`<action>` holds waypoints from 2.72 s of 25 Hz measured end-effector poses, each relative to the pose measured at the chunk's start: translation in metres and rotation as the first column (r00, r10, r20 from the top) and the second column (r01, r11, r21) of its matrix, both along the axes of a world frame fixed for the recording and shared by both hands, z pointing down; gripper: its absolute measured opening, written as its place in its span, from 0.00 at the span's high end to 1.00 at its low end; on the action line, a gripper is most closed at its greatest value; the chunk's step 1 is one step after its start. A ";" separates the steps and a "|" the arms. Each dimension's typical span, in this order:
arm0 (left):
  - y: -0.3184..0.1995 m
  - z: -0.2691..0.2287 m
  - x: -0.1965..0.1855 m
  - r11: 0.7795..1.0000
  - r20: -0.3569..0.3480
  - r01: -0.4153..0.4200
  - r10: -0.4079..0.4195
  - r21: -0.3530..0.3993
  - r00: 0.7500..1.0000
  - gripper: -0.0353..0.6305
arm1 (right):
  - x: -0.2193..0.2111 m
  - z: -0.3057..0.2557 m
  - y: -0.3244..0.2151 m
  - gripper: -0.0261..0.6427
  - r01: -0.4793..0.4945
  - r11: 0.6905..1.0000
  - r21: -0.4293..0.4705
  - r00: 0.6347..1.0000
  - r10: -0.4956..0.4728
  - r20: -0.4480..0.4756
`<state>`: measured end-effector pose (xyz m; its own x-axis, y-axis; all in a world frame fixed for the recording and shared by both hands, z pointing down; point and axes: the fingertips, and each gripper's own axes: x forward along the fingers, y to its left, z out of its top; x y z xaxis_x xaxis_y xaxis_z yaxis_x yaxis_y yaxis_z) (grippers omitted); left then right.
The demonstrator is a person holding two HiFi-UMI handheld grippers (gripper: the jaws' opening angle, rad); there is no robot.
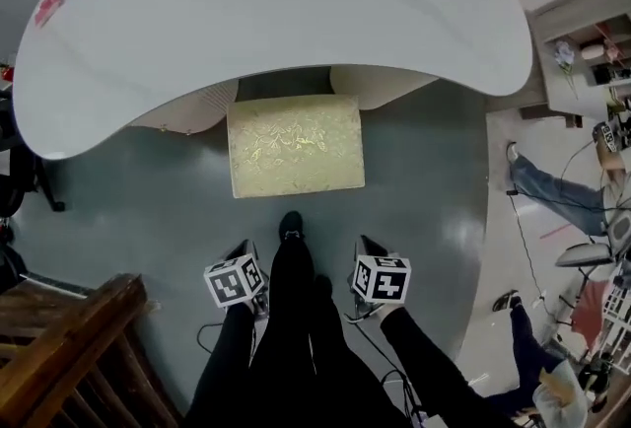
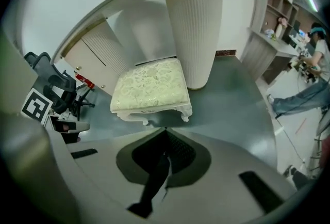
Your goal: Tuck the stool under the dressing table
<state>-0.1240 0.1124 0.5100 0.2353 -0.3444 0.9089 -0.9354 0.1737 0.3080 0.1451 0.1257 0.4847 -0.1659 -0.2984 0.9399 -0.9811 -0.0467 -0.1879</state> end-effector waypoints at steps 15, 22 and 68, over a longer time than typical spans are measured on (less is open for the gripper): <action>-0.048 0.130 0.001 0.997 0.043 -0.024 0.028 -0.080 0.999 0.94 | 0.015 0.144 -0.051 0.95 0.094 0.986 -0.135 0.992 -0.105 -0.076; -0.058 0.160 -0.003 0.991 0.052 0.008 -0.001 -0.133 0.999 0.94 | 0.001 0.165 -0.064 0.95 0.029 0.985 -0.170 1.000 -0.028 0.013; -0.163 0.173 0.018 0.993 -0.089 -0.040 0.030 -0.114 0.996 0.94 | -0.011 0.168 -0.179 0.95 0.096 0.992 -0.077 0.993 -0.101 -0.062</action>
